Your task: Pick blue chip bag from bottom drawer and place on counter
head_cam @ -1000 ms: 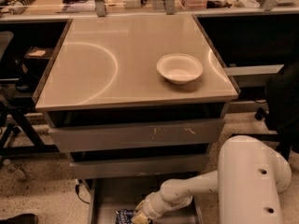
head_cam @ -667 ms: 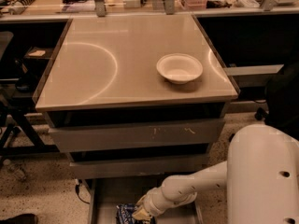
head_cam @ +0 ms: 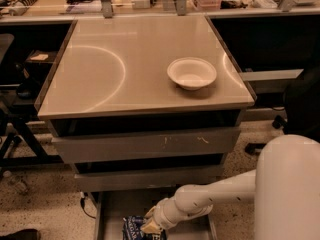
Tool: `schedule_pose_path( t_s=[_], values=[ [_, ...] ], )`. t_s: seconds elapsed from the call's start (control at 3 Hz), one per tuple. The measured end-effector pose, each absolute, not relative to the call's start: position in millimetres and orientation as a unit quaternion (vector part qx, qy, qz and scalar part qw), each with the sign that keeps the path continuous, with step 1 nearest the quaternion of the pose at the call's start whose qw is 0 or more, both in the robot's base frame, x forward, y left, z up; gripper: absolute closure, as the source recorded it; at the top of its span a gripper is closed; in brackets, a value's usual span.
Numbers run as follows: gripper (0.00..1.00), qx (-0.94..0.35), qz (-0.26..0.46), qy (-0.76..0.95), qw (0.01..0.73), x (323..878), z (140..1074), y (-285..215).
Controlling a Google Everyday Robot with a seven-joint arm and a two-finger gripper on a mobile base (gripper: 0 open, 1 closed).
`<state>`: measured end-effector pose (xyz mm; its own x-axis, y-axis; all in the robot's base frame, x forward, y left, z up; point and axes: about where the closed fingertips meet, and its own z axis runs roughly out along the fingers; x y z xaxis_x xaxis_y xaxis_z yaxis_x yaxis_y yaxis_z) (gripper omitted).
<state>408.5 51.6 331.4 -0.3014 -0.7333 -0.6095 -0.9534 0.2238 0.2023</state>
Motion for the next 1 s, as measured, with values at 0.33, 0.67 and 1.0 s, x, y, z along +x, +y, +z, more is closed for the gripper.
schedule_pose_path(
  t_s=[0.33,0.67,1.0],
  values=[
    [1.0,-0.56,0.28,0.752,0.205,408,382,56],
    [1.0,-0.585,0.263,0.736,0.219,408,442,67],
    [1.0,-0.617,0.244,0.709,0.239,405,497,82]
  ],
)
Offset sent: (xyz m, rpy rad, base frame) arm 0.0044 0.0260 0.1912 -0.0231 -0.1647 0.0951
